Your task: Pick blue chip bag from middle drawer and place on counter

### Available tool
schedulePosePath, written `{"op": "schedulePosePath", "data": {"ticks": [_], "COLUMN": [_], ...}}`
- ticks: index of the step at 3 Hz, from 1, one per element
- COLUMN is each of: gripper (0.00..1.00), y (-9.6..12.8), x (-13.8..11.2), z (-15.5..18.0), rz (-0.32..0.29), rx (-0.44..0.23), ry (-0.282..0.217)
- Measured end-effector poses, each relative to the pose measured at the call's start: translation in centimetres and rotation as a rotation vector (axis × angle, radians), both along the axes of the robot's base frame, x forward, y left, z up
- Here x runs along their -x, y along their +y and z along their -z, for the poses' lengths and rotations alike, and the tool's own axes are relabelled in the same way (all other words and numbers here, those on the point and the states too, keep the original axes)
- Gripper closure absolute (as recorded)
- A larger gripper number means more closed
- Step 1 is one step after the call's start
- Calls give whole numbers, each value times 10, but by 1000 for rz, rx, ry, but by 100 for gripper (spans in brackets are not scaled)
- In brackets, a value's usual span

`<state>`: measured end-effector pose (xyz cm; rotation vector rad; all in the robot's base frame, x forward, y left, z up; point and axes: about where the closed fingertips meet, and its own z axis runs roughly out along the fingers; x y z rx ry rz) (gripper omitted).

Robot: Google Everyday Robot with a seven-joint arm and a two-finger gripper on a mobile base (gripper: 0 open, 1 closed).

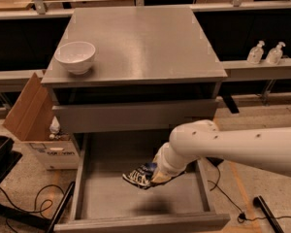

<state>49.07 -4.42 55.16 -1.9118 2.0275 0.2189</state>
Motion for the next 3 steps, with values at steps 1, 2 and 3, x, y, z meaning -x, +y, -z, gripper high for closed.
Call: {"op": "schedulePosePath", "data": {"ticks": [1, 2, 3], "gripper": [100, 100, 100], "y": [-8, -18, -18], "x": [-3, -23, -50], "z": [-85, -180, -298], "rz": [7, 44, 95], "rx": [-5, 9, 41], "ry": [-17, -63, -148]}}
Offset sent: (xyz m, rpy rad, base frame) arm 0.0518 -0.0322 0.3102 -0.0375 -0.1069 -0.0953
